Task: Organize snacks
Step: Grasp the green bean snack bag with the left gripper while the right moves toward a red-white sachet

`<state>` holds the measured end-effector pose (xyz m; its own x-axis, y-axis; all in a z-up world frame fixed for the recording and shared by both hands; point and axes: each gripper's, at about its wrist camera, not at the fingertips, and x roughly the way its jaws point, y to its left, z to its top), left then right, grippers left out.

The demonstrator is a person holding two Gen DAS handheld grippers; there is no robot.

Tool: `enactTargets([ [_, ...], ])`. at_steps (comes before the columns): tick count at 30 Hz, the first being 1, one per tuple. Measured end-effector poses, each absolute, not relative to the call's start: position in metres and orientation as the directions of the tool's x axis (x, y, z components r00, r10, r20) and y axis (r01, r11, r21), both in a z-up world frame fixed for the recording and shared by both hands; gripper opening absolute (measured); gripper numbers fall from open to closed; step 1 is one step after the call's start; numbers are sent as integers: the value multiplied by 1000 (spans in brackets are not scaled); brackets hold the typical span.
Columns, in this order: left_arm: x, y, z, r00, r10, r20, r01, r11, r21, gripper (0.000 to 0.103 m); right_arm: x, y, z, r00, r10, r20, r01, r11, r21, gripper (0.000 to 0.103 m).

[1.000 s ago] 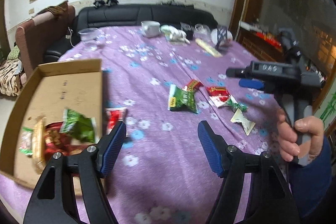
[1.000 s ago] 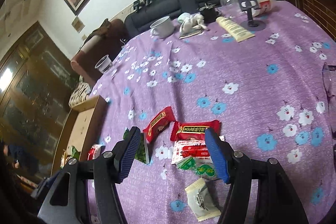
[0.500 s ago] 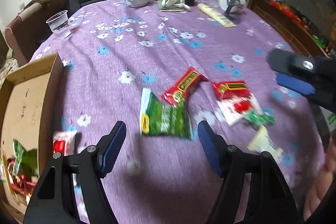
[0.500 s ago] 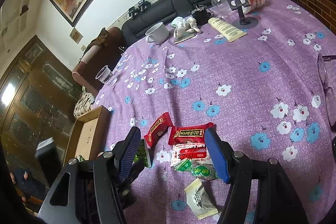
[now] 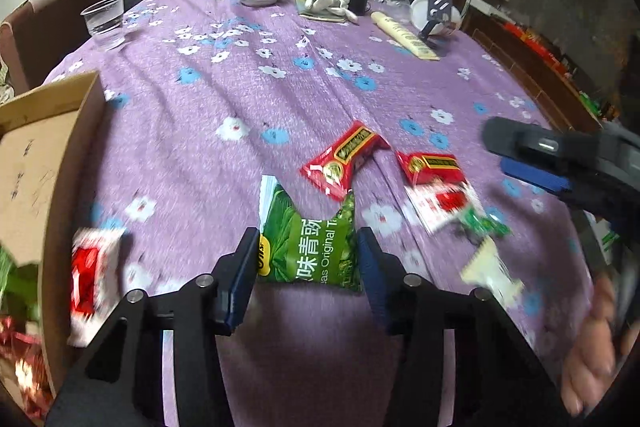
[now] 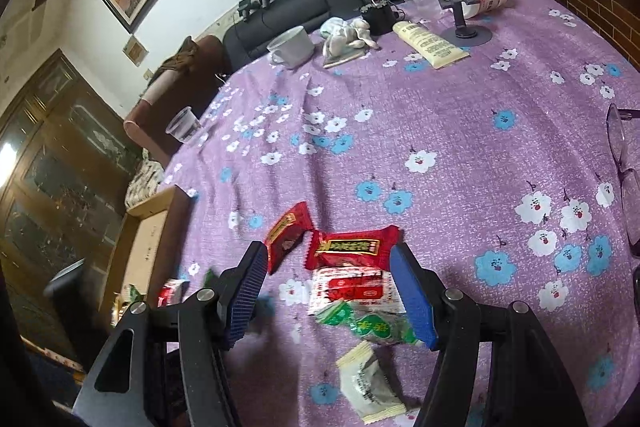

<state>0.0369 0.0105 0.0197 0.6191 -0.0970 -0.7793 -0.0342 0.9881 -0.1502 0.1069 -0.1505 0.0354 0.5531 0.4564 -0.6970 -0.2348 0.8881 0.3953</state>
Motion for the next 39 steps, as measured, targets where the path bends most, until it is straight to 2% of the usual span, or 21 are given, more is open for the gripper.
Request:
enactTargets([
  [6, -3, 19, 21, 630, -123, -767, 3, 988, -156, 47, 113, -150, 27, 558, 410, -721, -212, 911, 354, 66],
  [11, -16, 13, 30, 685, -118, -719, 37, 991, -127, 47, 126, -158, 13, 552, 356, -754, -150, 932, 330, 67],
  [17, -17, 9, 31, 699, -129, -703, 66, 991, -117, 47, 136, -160, 4, 527, 399, -750, -167, 914, 369, 67],
  [21, -21, 13, 33, 713, -137, -688, 58, 989, -137, 47, 128, -142, 2, 421, 544, -726, -279, 839, 467, 67],
  [24, -23, 14, 34, 720, -143, -679, 61, 988, -144, 47, 120, -130, 8, 331, 683, -651, -384, 728, 568, 65],
  [29, -23, 15, 34, 722, -145, -677, 59, 987, -148, 47, 110, -128, 20, 461, 575, -676, -389, 816, 428, 67],
  [34, -30, 24, 38, 743, -162, -650, 49, 981, -189, 47, 112, -126, 17, 448, 572, -687, -383, 817, 431, 67],
  [39, -34, 38, 39, 725, -189, -663, 32, 970, -242, 47, 102, -101, 18, 395, 602, -694, -498, 775, 389, 67],
])
